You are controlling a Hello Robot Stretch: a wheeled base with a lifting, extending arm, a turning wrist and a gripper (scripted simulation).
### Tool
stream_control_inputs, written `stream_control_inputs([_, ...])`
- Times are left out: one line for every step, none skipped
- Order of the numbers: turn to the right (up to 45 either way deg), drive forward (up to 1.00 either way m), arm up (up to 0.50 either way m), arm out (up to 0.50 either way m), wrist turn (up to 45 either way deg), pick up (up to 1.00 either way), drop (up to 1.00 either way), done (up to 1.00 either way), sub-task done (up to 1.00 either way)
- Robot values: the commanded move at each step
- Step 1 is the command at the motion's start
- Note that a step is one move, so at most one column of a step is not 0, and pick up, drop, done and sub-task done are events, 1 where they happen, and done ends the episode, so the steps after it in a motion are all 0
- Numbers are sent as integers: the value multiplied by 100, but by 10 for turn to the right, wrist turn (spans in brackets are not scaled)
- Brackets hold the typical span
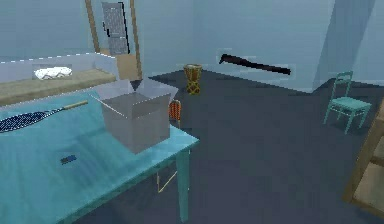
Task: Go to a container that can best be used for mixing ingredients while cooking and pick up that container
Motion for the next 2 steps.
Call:
stream_control_inputs([0,0,0,0,0,100,0,0,0])
stream_control_inputs([0,0,10,0,0,0,0,0,0])
